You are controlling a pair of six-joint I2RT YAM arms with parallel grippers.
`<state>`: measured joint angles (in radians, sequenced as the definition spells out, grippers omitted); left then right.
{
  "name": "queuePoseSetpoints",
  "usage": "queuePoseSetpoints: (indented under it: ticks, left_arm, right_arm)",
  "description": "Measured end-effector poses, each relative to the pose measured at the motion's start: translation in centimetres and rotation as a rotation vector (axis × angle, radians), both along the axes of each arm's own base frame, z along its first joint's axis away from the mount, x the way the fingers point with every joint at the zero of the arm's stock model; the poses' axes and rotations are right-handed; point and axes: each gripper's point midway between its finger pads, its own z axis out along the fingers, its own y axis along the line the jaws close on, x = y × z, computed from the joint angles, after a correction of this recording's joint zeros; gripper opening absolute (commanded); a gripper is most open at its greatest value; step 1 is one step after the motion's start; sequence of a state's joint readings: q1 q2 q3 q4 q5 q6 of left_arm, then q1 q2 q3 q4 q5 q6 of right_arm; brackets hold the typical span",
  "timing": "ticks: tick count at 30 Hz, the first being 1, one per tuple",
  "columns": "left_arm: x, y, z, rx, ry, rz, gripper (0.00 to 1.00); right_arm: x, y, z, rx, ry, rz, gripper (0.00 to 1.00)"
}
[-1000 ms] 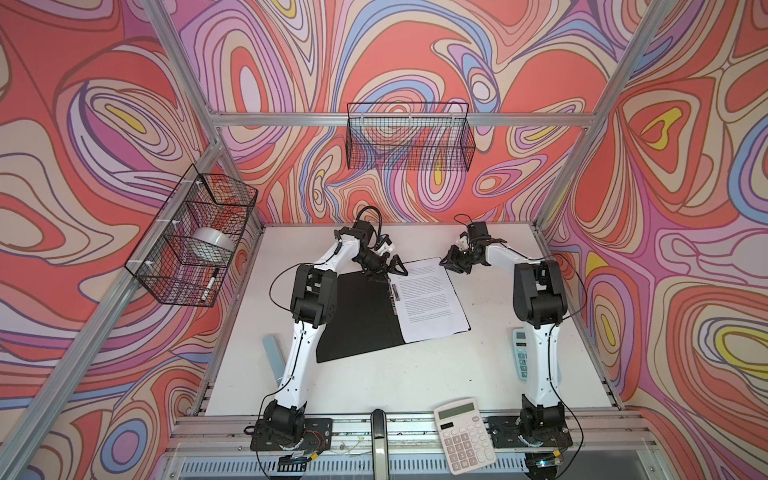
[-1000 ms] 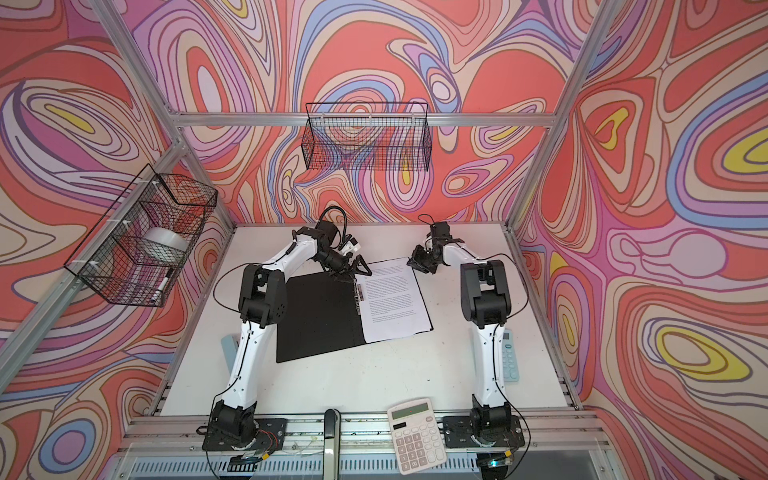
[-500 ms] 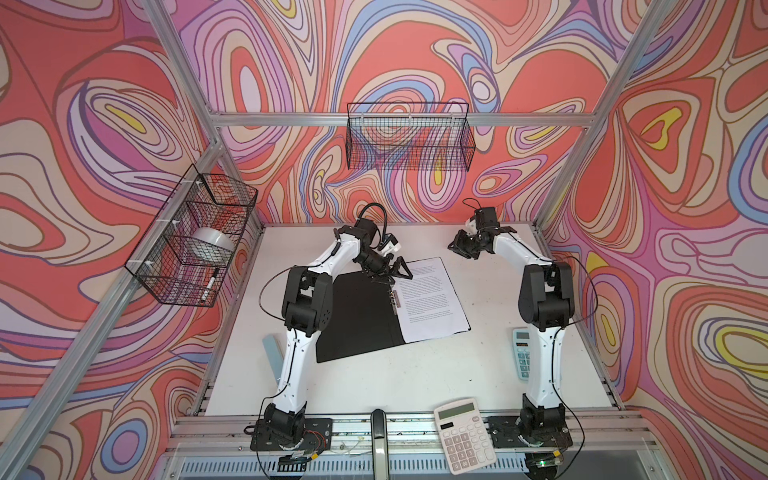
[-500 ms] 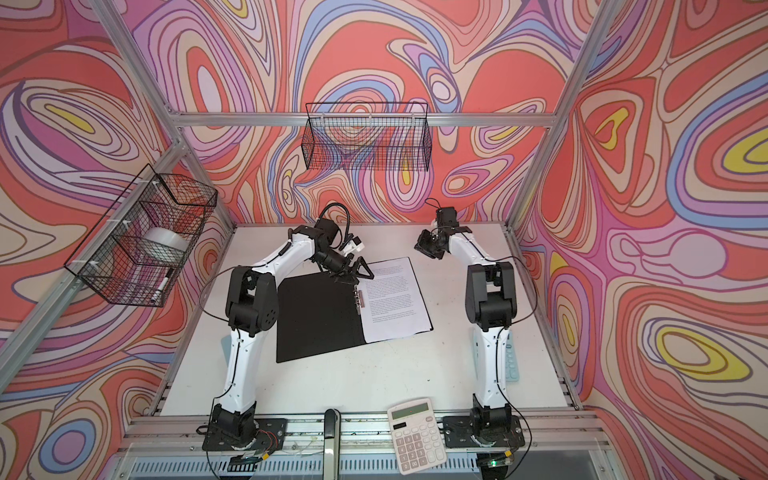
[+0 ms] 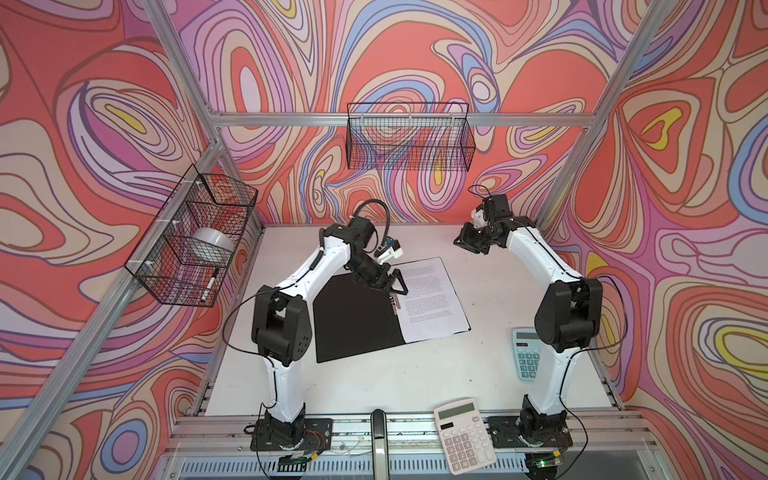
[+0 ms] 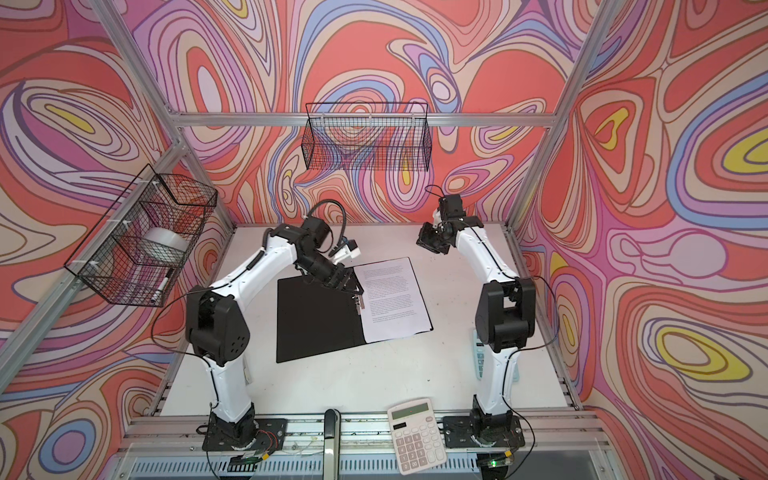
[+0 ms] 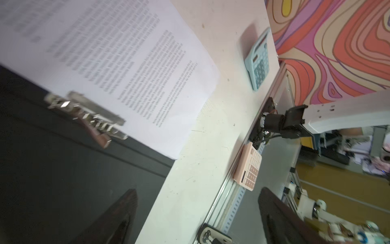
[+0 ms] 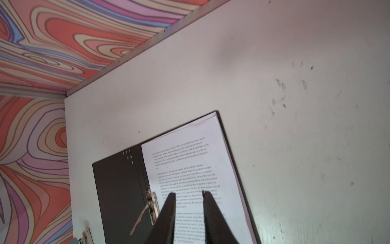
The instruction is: Put the files into the folder
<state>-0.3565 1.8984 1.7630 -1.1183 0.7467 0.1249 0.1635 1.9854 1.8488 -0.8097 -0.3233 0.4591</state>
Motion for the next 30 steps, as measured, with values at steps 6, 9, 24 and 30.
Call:
queuePoseSetpoints:
  ticks: [6,9,24,30]
  left_arm:
    - [3.5,10.5,-3.0,0.241,-0.072,0.276,0.9]
    - [2.9,13.2,-7.6,0.4,-0.037,0.293,0.9]
    - [4.2,18.1,-15.9,0.735,-0.086,0.227,0.89]
    - [4.8,18.6,-16.6,0.772,-0.111,0.203,0.88]
  right_arm:
    - [-3.8,9.3,2.2,-0.092,0.015,0.225,0.2]
    - [-5.3,13.9,1.7,-0.139,0.03,0.328,0.18]
    - [-11.8,21.0,-7.9,-0.425,0.233,0.537,0.13]
    - [-11.7,20.5,-7.6,-0.454,0.227,0.538,0.13]
